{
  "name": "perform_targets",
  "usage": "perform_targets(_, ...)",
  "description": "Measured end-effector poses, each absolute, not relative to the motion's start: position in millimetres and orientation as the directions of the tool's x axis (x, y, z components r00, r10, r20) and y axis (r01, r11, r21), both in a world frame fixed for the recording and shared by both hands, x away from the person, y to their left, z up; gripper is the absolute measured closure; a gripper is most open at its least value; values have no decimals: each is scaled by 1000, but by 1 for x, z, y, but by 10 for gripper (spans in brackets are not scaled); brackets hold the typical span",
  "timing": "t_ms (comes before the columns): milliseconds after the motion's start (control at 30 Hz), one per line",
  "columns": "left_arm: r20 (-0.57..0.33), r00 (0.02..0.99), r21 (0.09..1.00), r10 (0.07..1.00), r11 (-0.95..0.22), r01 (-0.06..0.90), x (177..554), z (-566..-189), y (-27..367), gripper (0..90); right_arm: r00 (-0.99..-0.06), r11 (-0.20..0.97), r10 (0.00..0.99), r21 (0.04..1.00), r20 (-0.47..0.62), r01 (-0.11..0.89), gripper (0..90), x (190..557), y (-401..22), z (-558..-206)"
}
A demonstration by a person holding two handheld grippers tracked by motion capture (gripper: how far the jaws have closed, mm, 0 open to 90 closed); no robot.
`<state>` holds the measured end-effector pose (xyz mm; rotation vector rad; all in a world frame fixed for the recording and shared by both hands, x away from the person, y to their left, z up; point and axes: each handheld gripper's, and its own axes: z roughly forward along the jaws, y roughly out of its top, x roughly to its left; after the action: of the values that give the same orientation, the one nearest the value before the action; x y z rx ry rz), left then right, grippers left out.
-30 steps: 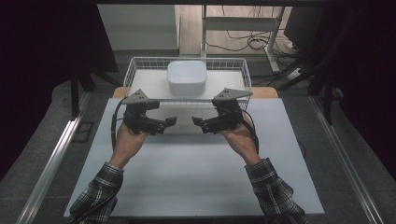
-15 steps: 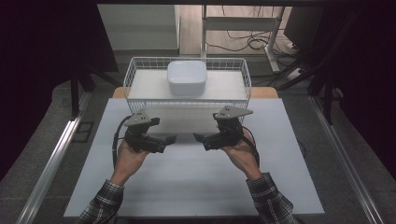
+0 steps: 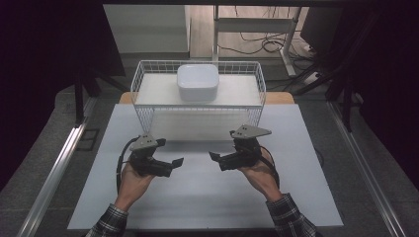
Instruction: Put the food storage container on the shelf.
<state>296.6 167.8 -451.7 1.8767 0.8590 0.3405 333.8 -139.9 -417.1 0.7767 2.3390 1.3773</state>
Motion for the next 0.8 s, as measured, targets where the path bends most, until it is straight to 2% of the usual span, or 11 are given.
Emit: perform_targets(800,-127,692,851,711,-280,444,257,-492,174,37,-767,423,642,842,-19,334,0,310,-176,-453)
